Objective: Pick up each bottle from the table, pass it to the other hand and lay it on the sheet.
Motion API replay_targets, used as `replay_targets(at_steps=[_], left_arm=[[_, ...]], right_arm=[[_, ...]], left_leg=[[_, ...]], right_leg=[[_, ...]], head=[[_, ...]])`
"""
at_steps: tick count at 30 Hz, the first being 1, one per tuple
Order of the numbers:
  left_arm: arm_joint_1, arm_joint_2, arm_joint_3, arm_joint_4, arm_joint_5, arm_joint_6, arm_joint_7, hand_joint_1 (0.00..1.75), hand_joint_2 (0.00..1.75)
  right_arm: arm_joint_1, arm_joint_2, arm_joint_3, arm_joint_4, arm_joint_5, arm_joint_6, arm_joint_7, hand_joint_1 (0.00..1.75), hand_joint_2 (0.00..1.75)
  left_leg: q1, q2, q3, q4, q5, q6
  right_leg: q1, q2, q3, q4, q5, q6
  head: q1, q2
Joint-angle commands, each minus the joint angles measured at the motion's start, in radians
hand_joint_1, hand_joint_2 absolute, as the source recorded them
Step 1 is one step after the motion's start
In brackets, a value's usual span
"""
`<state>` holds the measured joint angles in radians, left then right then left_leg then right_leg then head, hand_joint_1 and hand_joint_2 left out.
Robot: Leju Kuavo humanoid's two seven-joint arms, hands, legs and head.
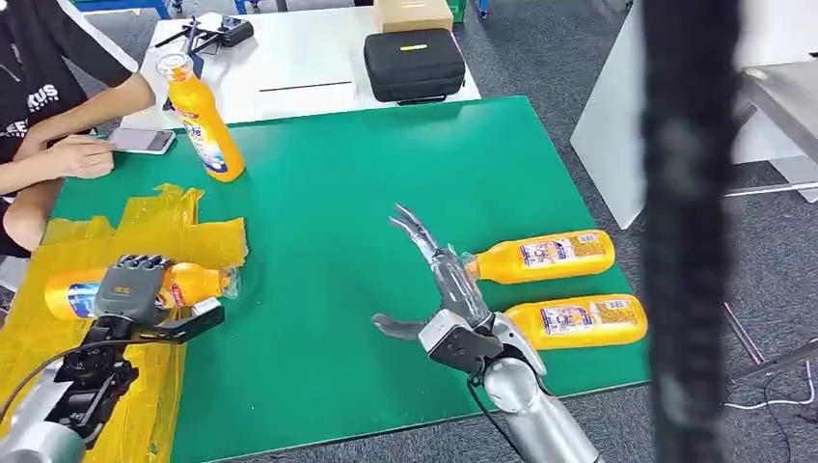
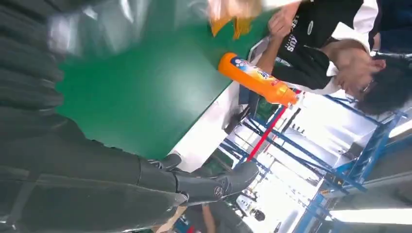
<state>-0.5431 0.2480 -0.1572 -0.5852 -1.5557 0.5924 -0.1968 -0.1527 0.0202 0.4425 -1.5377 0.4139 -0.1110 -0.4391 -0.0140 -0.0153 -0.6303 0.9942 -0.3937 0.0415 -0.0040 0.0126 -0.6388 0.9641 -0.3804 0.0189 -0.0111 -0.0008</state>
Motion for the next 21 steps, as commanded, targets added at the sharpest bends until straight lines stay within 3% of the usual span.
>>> replay_targets(at_steps=[1,9,15,21], left_arm=[[-0.065,-0.057,0.008,0.113,0.001,0.007,-0.005,0.0,1.75],[-0.07,-0.062,0.006,0.114,-0.008,0.003,0.001,0.0,1.75],[-0.077,-0.103,0.044,0.114,0.032,0.038,-0.006,0.0,1.75],[-0.031,-0.151,0.071,-0.048,0.124,0.053,-0.077,0.0,1.75]], right_arm=[[-0.043,-0.007,0.012,0.052,0.005,0.005,0.009,0.0,1.75],[-0.054,-0.009,0.014,0.063,0.005,0.005,0.01,0.0,1.75],[-0.064,-0.004,0.025,0.087,0.008,0.002,0.026,0.0,1.75],[-0.047,-0.009,0.017,0.082,0.019,-0.016,0.038,0.0,1.75]], left_leg=[[0.0,0.0,0.002,0.0,-0.001,-0.001],[0.001,0.0,0.007,0.001,-0.004,-0.004],[0.001,0.0,0.003,0.0,-0.001,-0.002],[0.001,-0.002,0.006,0.001,-0.003,-0.003]], right_leg=[[0.0,-0.001,0.002,-0.001,-0.001,0.0],[0.001,-0.002,0.008,0.001,-0.004,0.0],[0.001,-0.002,0.004,0.0,-0.001,0.0],[0.001,-0.004,0.007,0.001,-0.004,0.0]], head=[[0.0,0.0],[0.0,0.0],[0.0,0.0],[0.0,0.0]])
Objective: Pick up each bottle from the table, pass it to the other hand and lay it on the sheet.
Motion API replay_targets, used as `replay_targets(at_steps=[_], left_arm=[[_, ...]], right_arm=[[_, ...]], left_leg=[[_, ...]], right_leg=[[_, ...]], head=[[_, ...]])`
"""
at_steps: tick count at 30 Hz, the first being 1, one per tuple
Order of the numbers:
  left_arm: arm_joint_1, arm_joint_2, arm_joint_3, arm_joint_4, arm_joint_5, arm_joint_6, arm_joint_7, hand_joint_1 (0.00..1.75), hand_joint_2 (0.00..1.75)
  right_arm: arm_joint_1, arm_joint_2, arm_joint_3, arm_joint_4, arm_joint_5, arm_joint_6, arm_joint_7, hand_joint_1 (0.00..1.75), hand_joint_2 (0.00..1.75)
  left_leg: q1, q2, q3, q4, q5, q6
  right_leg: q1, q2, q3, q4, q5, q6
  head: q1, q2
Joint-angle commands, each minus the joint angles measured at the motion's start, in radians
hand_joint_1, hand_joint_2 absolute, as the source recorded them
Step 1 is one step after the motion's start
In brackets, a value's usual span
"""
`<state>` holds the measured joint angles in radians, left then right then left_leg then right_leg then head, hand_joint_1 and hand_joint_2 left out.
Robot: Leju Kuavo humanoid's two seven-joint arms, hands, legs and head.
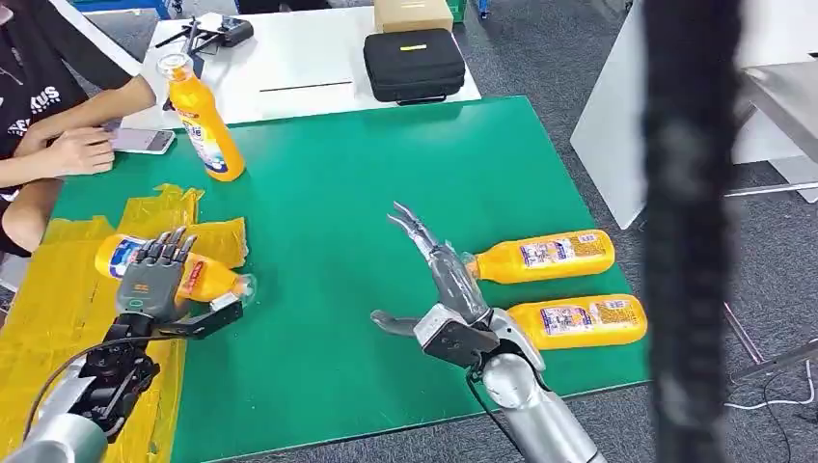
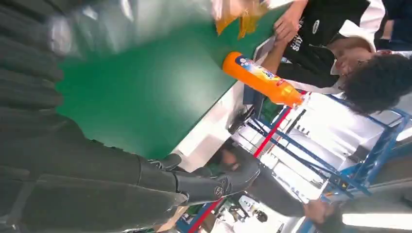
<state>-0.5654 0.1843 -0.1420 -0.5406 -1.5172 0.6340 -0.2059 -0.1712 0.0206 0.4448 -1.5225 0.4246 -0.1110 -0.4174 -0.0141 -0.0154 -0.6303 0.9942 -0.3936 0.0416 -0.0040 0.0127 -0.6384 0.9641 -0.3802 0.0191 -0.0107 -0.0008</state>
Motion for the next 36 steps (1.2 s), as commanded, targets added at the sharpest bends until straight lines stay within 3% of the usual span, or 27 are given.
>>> replay_targets(at_steps=[1,4,12,13,16,17,18,21,28,29,30,36], left_arm=[[0.001,-0.094,0.054,-0.127,0.111,0.009,-0.089,0.0,1.75],[0.038,-0.105,0.03,-0.259,0.165,-0.051,-0.108,0.0,1.75],[0.04,-0.099,0.031,-0.259,0.171,-0.055,-0.105,0.0,1.75],[0.044,-0.108,0.037,-0.27,0.24,-0.045,-0.159,0.0,1.75],[0.145,-0.129,0.038,-0.545,0.639,-0.274,-0.383,0.0,1.75],[0.192,-0.135,0.038,-0.652,0.804,-0.403,-0.454,0.0,1.75],[0.236,-0.133,0.027,-0.752,0.906,-0.492,-0.492,0.0,1.75],[0.303,-0.089,-0.051,-0.943,1.156,-0.639,-0.492,0.0,1.75],[0.328,-0.114,-0.116,-1.049,1.366,-0.829,-0.492,0.0,1.75],[0.338,-0.135,-0.104,-1.068,1.417,-0.883,-0.492,0.0,1.75],[0.346,-0.156,-0.095,-1.068,1.437,-0.916,-0.492,0.0,1.75],[0.369,-0.195,-0.103,-1.06,1.457,-0.956,-0.492,0.0,1.75]], right_arm=[[-0.027,-0.009,0.012,0.067,0.011,-0.019,0.017,0.0,1.75],[-0.024,-0.008,0.007,0.063,0.024,-0.029,0.021,0.0,1.75],[-0.025,-0.007,0.007,0.063,0.025,-0.029,0.022,0.0,1.75],[-0.026,-0.009,0.008,0.064,0.044,-0.041,0.027,0.0,1.75],[-0.017,-0.023,-0.004,0.053,0.212,-0.164,0.07,0.0,1.75],[-0.015,-0.037,-0.007,0.055,0.342,-0.23,0.107,0.0,1.75],[-0.016,-0.051,-0.015,0.059,0.479,-0.277,0.156,0.0,1.75],[-0.04,-0.067,-0.049,0.078,0.692,-0.308,0.248,0.0,1.75],[-0.099,-0.147,-0.129,0.15,0.915,-0.273,0.343,0.0,1.75],[-0.117,-0.164,-0.132,0.18,0.946,-0.254,0.356,0.0,1.75],[-0.138,-0.183,-0.141,0.214,0.958,-0.242,0.362,0.0,1.75],[-0.177,-0.211,-0.201,0.28,0.937,-0.224,0.358,0.0,1.75]], left_leg=[[0.001,-0.001,0.008,0.002,-0.005,-0.004],[0.001,-0.002,0.004,0.001,-0.002,-0.002],[0.001,0.001,0.004,0.0,-0.002,-0.002],[0.001,0.001,0.007,0.001,-0.004,-0.004],[0.001,0.0,0.003,0.0,-0.002,-0.002],[0.001,0.0,0.006,0.001,-0.004,-0.003],[0.001,0.001,0.004,0.001,-0.003,-0.002],[0.001,0.002,0.007,0.002,-0.006,-0.003],[0.0,0.0,0.002,0.001,-0.002,-0.001],[0.0,0.0,0.008,0.004,-0.007,-0.004],[0.0,0.0,0.002,0.0,-0.002,-0.001],[-0.001,0.0,0.006,0.001,-0.004,-0.002]], right_leg=[[0.001,-0.004,0.009,0.001,-0.005,0.0],[0.001,-0.004,0.005,0.0,-0.003,0.0],[0.001,-0.001,0.004,0.0,-0.002,0.0],[0.001,-0.002,0.007,0.0,-0.003,0.0],[0.001,-0.002,0.004,-0.001,-0.002,0.0],[0.001,-0.002,0.007,0.0,-0.003,0.0],[0.001,-0.001,0.005,0.0,-0.002,0.0],[0.001,-0.001,0.008,0.0,-0.005,0.001],[0.0,-0.002,0.003,0.0,-0.002,0.0],[0.001,-0.002,0.01,0.002,-0.005,0.001],[0.0,-0.002,0.003,-0.001,-0.001,0.001],[0.0,-0.002,0.008,-0.001,-0.003,0.001]], head=[[0.0,0.0],[0.0,0.0],[0.0,0.0],[0.0,0.0],[0.0,0.0],[-0.001,0.0],[0.0,0.0],[-0.001,0.0],[0.0,0.0],[0.0,0.0],[-0.001,0.0],[-0.001,0.0]])
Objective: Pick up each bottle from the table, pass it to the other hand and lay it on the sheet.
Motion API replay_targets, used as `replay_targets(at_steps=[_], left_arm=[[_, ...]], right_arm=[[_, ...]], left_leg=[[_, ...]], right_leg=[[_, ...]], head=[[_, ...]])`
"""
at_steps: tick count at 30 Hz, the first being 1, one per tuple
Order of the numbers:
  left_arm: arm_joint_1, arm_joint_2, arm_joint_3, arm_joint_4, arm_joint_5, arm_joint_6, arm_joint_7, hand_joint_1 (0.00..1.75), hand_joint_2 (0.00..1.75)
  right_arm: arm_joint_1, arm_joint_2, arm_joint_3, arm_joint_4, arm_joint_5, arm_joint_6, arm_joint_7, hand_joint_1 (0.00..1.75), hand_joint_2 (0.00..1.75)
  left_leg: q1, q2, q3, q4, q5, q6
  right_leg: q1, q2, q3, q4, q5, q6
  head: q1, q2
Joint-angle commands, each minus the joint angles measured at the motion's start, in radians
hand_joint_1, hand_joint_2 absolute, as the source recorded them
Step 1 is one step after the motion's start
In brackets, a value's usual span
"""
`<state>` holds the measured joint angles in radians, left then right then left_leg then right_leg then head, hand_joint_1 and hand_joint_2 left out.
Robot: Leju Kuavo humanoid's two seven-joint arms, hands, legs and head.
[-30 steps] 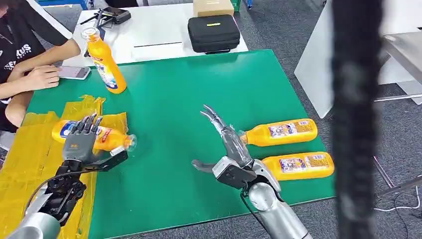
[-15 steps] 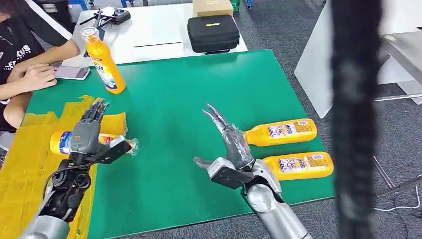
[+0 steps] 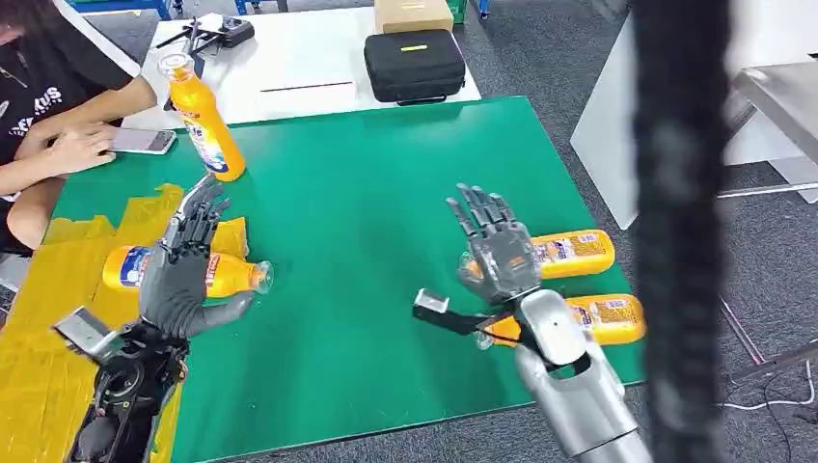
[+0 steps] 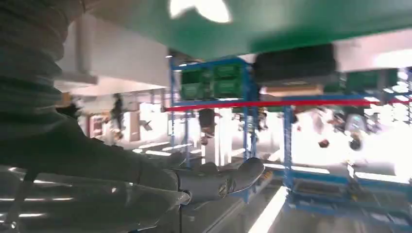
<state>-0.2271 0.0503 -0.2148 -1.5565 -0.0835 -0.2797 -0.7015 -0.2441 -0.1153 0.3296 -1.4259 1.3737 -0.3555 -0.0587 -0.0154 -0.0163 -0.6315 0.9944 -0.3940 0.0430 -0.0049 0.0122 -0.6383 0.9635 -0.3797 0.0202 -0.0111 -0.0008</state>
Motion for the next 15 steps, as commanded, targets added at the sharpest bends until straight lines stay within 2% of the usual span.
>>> replay_targets(at_steps=[1,6,7,8,9,10,15], left_arm=[[0.036,-0.07,-0.03,-0.033,0.027,-0.04,0.003,0.0,1.75],[0.059,-0.086,-0.016,-0.008,0.059,-0.084,0.003,0.0,1.75],[0.06,-0.086,-0.018,-0.007,0.049,-0.078,0.003,0.0,1.75],[0.061,-0.087,-0.019,-0.006,0.051,-0.079,0.003,0.0,1.75],[0.06,-0.089,-0.019,-0.004,0.057,-0.083,0.003,0.0,1.75],[0.061,-0.091,-0.016,-0.002,0.064,-0.085,0.003,0.0,1.75],[0.07,-0.105,-0.002,0.003,0.092,-0.11,0.003,0.0,1.75]], right_arm=[[-0.104,-0.08,-0.103,0.184,-0.008,0.042,-0.003,0.0,1.75],[-0.109,-0.103,-0.133,0.211,0.033,0.136,-0.003,0.0,1.75],[-0.113,-0.105,-0.141,0.226,0.034,0.144,-0.005,0.0,1.75],[-0.116,-0.109,-0.145,0.239,0.035,0.151,-0.007,0.0,1.75],[-0.124,-0.113,-0.149,0.263,0.037,0.166,-0.014,0.0,1.75],[-0.131,-0.114,-0.152,0.281,0.037,0.175,-0.019,0.0,1.75],[-0.151,-0.116,-0.166,0.342,0.058,0.167,-0.026,0.0,1.75]], left_leg=[[0.0,0.0,0.005,0.0,-0.002,-0.002],[0.001,0.001,0.007,0.0,-0.004,-0.003],[0.0,0.001,0.004,0.0,-0.002,-0.002],[0.001,0.002,0.011,0.001,-0.006,-0.005],[0.001,0.001,0.005,0.0,-0.002,-0.002],[0.001,0.0,0.006,0.0,-0.003,-0.003],[0.001,0.002,0.008,0.001,-0.004,-0.004]], right_leg=[[0.0,-0.001,0.005,-0.001,-0.002,0.0],[0.001,-0.001,0.007,0.0,-0.003,0.0],[0.0,-0.001,0.004,-0.001,-0.001,0.0],[0.001,-0.001,0.011,0.001,-0.005,0.0],[0.001,-0.001,0.005,-0.001,-0.002,0.0],[0.001,-0.002,0.006,0.0,-0.002,0.0],[0.001,0.0,0.009,0.0,-0.003,0.0]], head=[[0.0,0.0],[0.0,0.0],[-0.001,0.0],[0.0,0.0],[0.0,0.0],[0.0,0.0],[0.0,0.0]])
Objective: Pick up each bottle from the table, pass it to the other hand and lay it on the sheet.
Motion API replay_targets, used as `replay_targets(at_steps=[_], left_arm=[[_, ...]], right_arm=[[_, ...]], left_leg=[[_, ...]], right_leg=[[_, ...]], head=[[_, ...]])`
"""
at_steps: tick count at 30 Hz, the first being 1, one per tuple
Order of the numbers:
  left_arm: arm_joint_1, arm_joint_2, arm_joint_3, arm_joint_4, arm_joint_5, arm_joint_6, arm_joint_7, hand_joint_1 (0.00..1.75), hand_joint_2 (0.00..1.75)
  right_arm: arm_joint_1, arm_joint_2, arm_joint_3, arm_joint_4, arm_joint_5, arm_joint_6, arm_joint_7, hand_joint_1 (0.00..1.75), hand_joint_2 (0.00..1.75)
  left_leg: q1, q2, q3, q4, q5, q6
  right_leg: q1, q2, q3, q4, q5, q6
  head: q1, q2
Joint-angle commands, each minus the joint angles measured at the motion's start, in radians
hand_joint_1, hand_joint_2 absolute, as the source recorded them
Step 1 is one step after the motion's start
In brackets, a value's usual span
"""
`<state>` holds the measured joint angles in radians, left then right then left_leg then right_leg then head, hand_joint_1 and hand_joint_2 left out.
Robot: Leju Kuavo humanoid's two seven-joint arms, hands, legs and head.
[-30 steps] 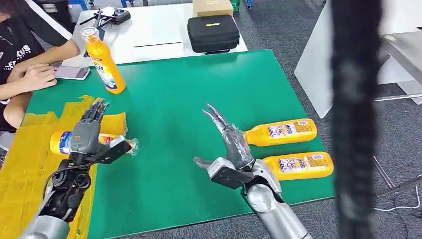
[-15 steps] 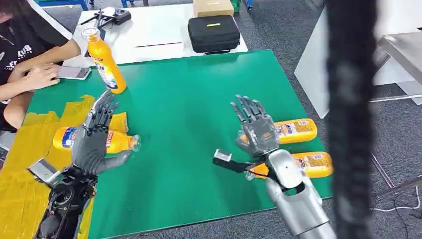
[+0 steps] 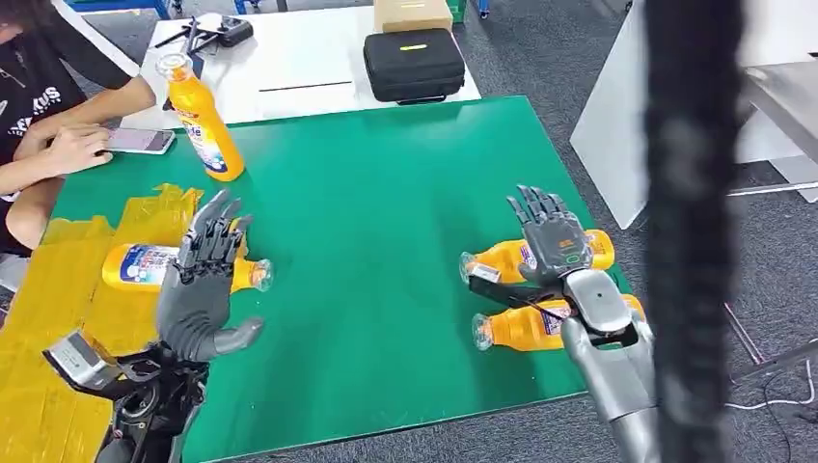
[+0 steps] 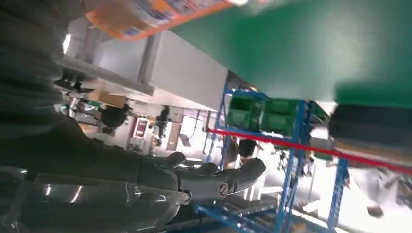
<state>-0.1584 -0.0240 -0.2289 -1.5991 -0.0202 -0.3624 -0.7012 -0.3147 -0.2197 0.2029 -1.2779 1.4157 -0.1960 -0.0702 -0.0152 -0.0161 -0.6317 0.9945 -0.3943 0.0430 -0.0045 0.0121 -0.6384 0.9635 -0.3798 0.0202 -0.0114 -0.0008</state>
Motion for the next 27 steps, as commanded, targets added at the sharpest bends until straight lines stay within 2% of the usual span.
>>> replay_targets(at_steps=[1,2,4,7,8,9,12,14,15,16,22,23,24,27], left_arm=[[0.001,-0.031,0.012,0.046,0.029,-0.028,0.003,0.0,1.75],[0.002,-0.033,0.01,0.052,0.024,-0.024,0.003,0.0,1.75],[0.002,-0.033,0.01,0.052,0.024,-0.024,0.003,0.0,1.75],[0.002,-0.033,0.01,0.052,0.024,-0.024,0.003,0.0,1.75],[0.002,-0.033,0.01,0.052,0.024,-0.024,0.003,0.0,1.75],[0.002,-0.033,0.01,0.052,0.024,-0.024,0.003,0.0,1.75],[0.002,-0.033,0.01,0.052,0.024,-0.024,0.003,0.0,1.75],[0.002,-0.033,0.01,0.052,0.024,-0.024,0.003,0.0,1.75],[0.002,-0.033,0.01,0.052,0.024,-0.024,0.003,0.0,1.75],[0.002,-0.033,0.01,0.052,0.024,-0.024,0.003,0.0,1.75],[-0.007,-0.034,0.007,0.072,0.012,-0.007,0.003,0.0,1.75],[-0.022,-0.036,0.011,0.098,0.02,-0.011,0.003,0.0,1.75],[-0.029,-0.038,0.01,0.111,0.02,-0.014,0.003,0.0,1.75],[-0.045,-0.037,0.0,0.134,0.008,-0.003,0.003,0.0,1.75]], right_arm=[[-0.08,-0.012,-0.04,0.194,0.016,0.007,-0.014,0.0,1.75],[-0.085,-0.016,-0.046,0.209,0.014,0.012,-0.015,0.0,1.75],[-0.085,-0.016,-0.046,0.209,0.014,0.012,-0.015,0.0,1.75],[-0.085,-0.016,-0.046,0.209,0.014,0.012,-0.015,0.0,1.75],[-0.085,-0.016,-0.046,0.209,0.014,0.012,-0.015,0.0,1.75],[-0.085,-0.016,-0.046,0.209,0.014,0.012,-0.015,0.0,1.75],[-0.085,-0.016,-0.046,0.209,0.014,0.012,-0.015,0.0,1.75],[-0.085,-0.016,-0.046,0.209,0.014,0.012,-0.015,0.0,1.75],[-0.085,-0.016,-0.046,0.209,0.014,0.012,-0.015,0.0,1.75],[-0.085,-0.016,-0.046,0.209,0.014,0.012,-0.015,0.0,1.75],[-0.137,-0.033,-0.058,0.329,0.029,0.031,-0.014,0.0,1.75],[-0.164,-0.043,-0.069,0.388,0.023,0.011,-0.023,0.0,1.75],[-0.17,-0.046,-0.069,0.406,0.029,0.003,-0.02,0.0,1.75],[-0.195,-0.049,-0.073,0.473,0.031,-0.013,-0.027,0.0,1.75]], left_leg=[[0.0,0.001,0.005,0.0,-0.002,-0.002],[0.001,0.002,0.007,0.0,-0.003,-0.003],[0.0,0.001,0.003,0.0,-0.001,-0.002],[0.0,0.001,0.008,0.0,-0.004,-0.004],[0.0,0.001,0.003,0.0,-0.001,-0.002],[0.0,0.002,0.007,0.0,-0.003,-0.003],[0.0,0.001,0.003,0.0,-0.001,-0.002],[0.001,0.002,0.009,0.001,-0.004,-0.004],[0.0,0.001,0.003,0.0,-0.001,-0.001],[0.0,0.002,0.006,0.0,-0.003,-0.003],[0.0,0.001,0.004,0.0,-0.002,-0.002],[0.001,0.003,0.012,0.002,-0.006,-0.005],[0.0,0.001,0.005,0.0,-0.002,-0.002],[0.0,0.0,0.007,0.0,-0.003,-0.003]], right_leg=[[0.0,0.0,0.005,-0.001,-0.001,0.0],[0.001,0.0,0.007,0.0,-0.003,0.0],[0.0,0.0,0.003,-0.001,-0.001,0.0],[0.001,-0.001,0.008,0.0,-0.004,0.0],[0.0,0.0,0.003,-0.001,-0.001,0.0],[0.001,0.0,0.006,0.0,-0.003,0.0],[0.0,0.0,0.003,-0.001,-0.001,0.0],[0.001,0.0,0.008,0.0,-0.004,0.0],[0.0,0.0,0.003,-0.001,-0.001,0.0],[0.0,0.0,0.006,0.0,-0.002,0.0],[0.0,0.0,0.004,-0.001,-0.001,0.0],[0.001,0.0,0.011,0.001,-0.005,0.0],[0.0,0.0,0.005,-0.001,-0.001,0.0],[0.001,-0.002,0.008,0.0,-0.003,0.0]], head=[[0.0,0.0],[0.0,0.0],[0.0,0.0],[0.0,0.0],[0.0,0.0],[0.0,0.0],[0.0,0.0],[0.0,0.0],[0.0,0.0],[0.0,0.0],[0.0,0.0],[0.0,0.0],[0.0,0.0],[0.0,0.0]])
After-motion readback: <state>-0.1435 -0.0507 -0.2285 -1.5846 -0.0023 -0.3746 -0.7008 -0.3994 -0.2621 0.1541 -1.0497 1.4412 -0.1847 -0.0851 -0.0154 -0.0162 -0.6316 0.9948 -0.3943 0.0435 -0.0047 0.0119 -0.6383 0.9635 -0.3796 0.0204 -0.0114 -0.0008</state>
